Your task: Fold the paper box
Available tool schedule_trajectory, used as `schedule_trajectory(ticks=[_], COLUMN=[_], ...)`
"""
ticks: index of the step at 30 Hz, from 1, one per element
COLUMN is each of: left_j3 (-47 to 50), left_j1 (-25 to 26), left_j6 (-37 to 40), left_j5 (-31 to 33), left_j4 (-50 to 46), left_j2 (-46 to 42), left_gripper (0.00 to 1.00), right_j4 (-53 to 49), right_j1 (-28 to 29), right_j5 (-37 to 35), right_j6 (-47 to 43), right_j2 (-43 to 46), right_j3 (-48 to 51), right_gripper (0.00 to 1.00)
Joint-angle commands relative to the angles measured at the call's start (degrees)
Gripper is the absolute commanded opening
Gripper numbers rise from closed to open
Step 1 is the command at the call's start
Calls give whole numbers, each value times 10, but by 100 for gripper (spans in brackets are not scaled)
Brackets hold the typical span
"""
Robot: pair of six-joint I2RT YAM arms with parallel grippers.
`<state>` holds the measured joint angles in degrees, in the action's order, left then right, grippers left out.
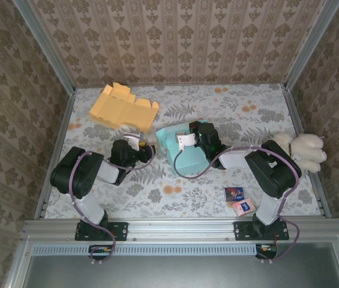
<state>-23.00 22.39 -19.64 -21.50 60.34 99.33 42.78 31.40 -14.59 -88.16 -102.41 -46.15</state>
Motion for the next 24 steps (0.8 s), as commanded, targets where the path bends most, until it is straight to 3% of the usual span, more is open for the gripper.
schedule_trajectory(ticks=[1,13,24], left_j3=[-4,-27,-38], left_j1=[-5,-14,-14], left_j6=[11,11,-11], left_j5=[-46,-68,-99], left_j4=[49,56,85], left_j2=[14,47,69], left_gripper=[50,57,57], right_j4=[-2,-12,-26], right_j1=[-3,-3,-3], right_j5=[6,6,7], right_j6=[-5,-4,-2], right_j2=[-9,-9,-9], right_j3=[7,4,1], right_gripper=[0,0,0])
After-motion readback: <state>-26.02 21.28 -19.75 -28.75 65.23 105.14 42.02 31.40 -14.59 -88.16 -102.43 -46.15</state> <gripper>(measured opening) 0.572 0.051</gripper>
